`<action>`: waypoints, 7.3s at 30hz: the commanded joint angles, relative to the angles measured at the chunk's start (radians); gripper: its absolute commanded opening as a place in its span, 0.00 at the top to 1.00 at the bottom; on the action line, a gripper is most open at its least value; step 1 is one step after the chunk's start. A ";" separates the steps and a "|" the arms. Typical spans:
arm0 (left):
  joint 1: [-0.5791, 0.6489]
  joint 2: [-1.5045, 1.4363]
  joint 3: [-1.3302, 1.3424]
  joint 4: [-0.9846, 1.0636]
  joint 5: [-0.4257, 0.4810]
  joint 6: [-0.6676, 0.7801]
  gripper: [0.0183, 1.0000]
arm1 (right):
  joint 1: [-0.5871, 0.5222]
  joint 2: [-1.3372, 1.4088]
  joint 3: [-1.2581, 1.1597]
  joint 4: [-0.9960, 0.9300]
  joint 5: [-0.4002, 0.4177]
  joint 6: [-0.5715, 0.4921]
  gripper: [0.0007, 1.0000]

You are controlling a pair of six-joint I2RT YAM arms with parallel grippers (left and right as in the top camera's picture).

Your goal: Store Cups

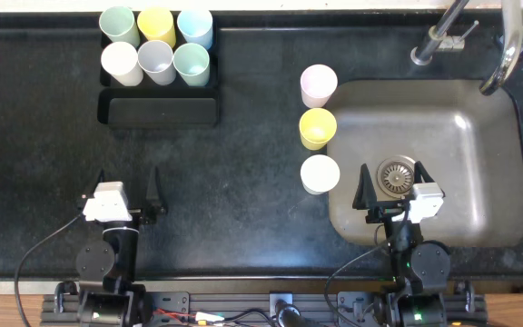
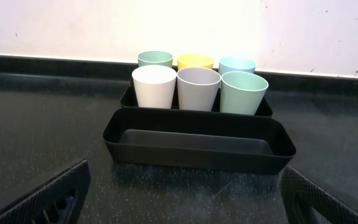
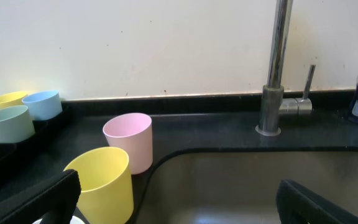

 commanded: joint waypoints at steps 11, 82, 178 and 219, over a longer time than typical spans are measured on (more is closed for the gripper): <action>0.003 -0.012 -0.001 0.001 -0.012 0.018 0.00 | -0.007 -0.011 -0.014 0.005 -0.003 -0.006 0.00; 0.003 -0.012 -0.001 0.001 -0.012 0.018 0.00 | -0.007 -0.011 -0.014 0.005 -0.003 -0.007 0.00; -0.425 2.479 2.873 -1.392 0.181 -0.418 0.98 | -0.007 -0.011 -0.014 0.005 -0.003 -0.007 0.00; 0.275 1.763 1.624 -1.050 0.083 -0.650 0.98 | -0.007 -0.011 -0.014 0.005 -0.003 -0.007 0.00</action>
